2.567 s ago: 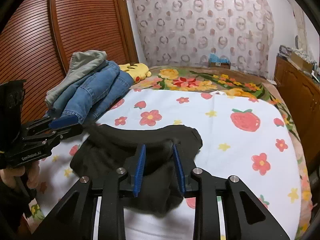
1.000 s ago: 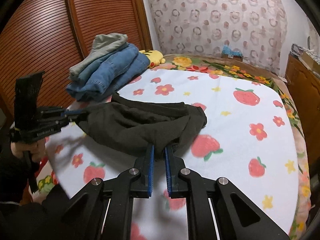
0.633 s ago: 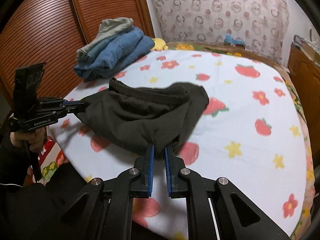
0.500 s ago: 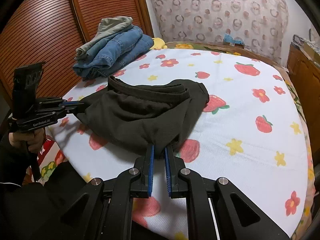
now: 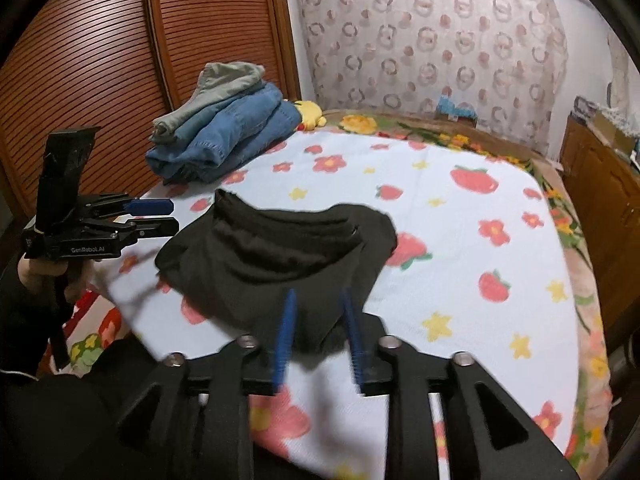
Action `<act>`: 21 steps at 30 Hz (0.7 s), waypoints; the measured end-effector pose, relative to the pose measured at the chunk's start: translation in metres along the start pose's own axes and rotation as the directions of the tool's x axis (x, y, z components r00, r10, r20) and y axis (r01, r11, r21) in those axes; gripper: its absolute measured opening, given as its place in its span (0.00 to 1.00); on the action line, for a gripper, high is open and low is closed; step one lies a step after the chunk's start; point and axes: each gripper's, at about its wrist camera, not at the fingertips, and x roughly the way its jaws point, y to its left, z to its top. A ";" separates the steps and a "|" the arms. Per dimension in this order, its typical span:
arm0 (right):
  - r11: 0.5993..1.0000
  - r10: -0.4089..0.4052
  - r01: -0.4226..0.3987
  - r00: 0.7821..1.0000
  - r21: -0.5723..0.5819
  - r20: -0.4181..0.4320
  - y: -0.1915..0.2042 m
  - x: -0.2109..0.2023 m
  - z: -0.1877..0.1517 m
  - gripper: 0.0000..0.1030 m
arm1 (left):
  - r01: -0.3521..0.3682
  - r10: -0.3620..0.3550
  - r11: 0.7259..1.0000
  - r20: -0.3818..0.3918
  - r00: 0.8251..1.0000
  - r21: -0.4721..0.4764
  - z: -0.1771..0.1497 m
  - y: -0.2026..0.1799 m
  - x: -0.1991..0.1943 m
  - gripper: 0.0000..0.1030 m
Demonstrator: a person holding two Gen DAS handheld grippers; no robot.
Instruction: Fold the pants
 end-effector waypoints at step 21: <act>0.995 0.080 -0.083 0.995 -0.057 -0.055 -0.019 0.089 0.033 0.37 | 0.066 -0.068 0.997 -0.089 0.994 -0.028 0.021 0.021 0.064 0.44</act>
